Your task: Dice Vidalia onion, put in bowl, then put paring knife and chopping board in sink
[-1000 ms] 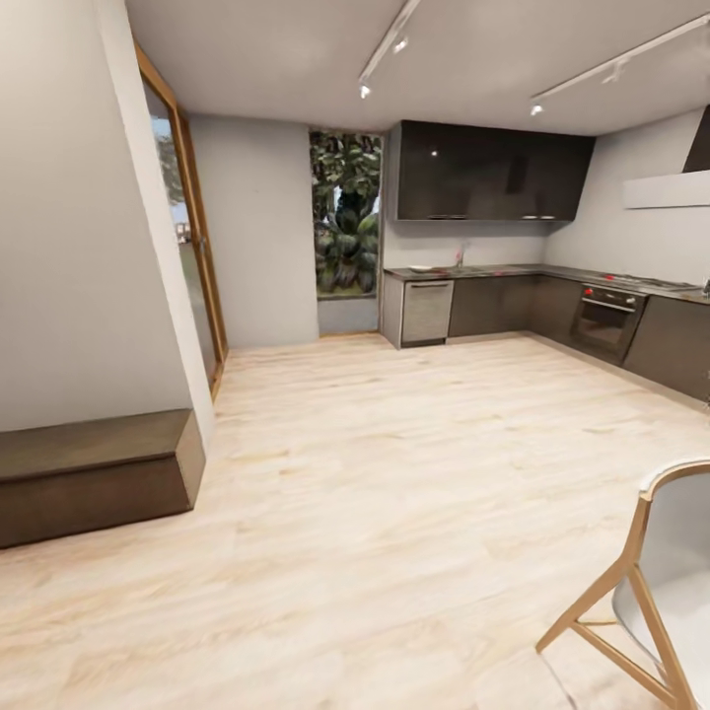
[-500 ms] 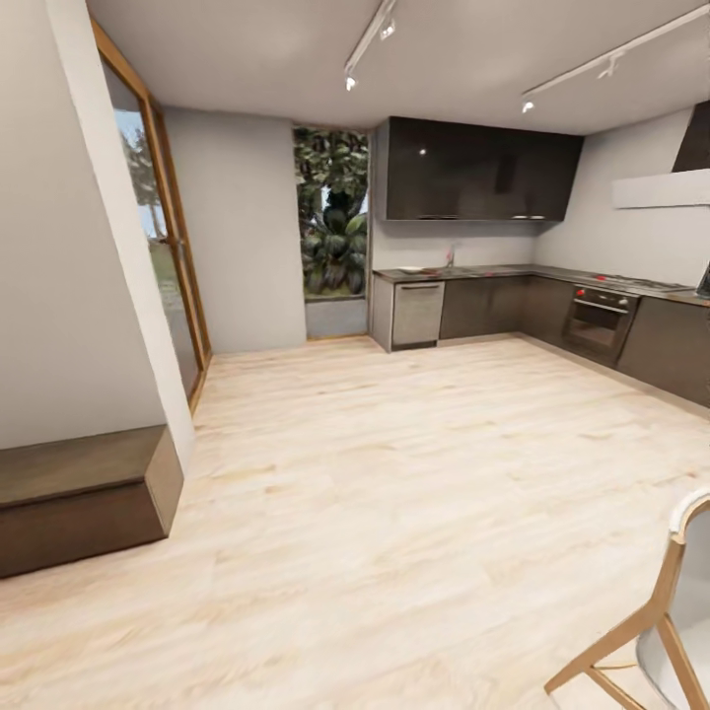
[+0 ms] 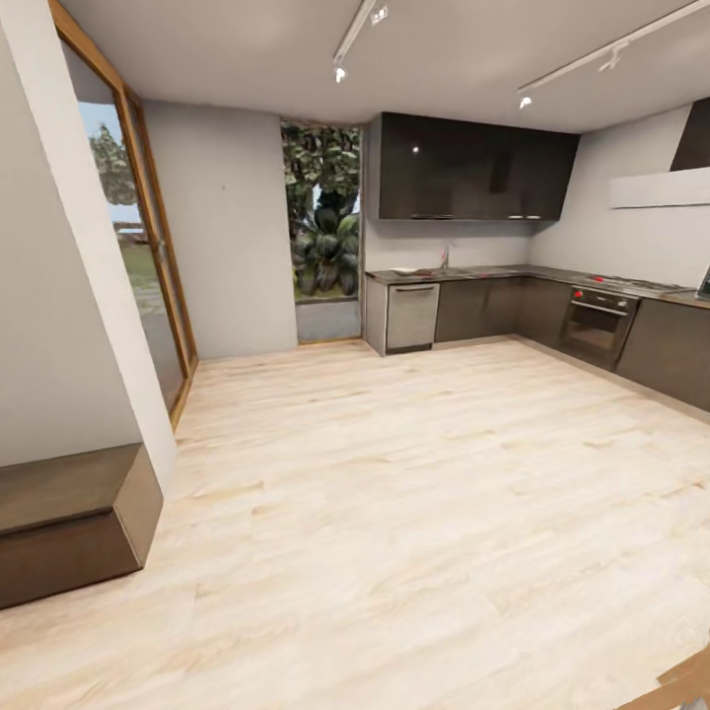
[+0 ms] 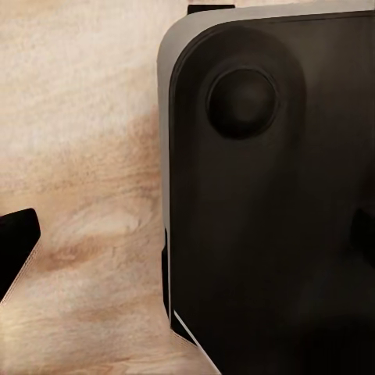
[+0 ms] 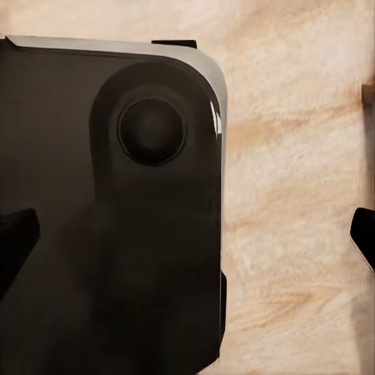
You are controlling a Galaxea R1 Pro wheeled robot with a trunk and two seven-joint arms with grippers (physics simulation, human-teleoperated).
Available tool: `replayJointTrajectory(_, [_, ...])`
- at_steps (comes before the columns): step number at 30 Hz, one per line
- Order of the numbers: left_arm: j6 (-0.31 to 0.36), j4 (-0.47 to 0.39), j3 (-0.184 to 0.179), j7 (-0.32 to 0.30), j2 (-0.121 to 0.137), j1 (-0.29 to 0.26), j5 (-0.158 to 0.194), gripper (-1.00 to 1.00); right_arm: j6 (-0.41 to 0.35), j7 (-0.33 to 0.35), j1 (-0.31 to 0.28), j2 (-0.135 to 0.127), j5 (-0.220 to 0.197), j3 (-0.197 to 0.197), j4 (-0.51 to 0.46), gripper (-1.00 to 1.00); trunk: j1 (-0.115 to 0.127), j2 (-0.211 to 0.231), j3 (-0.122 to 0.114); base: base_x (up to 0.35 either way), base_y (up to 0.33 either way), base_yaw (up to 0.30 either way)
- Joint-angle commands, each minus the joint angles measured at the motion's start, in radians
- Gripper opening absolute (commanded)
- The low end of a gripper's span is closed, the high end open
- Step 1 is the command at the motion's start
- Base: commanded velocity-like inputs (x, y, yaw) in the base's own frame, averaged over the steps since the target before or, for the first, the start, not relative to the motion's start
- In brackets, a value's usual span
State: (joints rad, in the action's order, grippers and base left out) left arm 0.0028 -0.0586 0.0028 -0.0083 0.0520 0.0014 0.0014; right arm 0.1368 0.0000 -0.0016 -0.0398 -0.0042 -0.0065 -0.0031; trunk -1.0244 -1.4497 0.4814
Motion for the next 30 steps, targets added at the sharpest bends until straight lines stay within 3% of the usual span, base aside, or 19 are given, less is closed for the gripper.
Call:
replayJointTrajectory(1, [0.0,-0.001,0.0,-0.001,0.0,0.0,0.0,1.0,0.003,0.0,0.0,0.0,0.0,0.0,0.0,1.0,-0.001,0.0,0.001,0.342,0.0,-0.001])
replayJointTrajectory(30, [0.0,-0.001,0.0,-0.001,0.0,0.0,0.0,1.0,0.003,0.0,0.0,0.0,0.0,0.0,0.0,1.0,-0.001,0.0,0.001,0.342,0.0,-0.053])
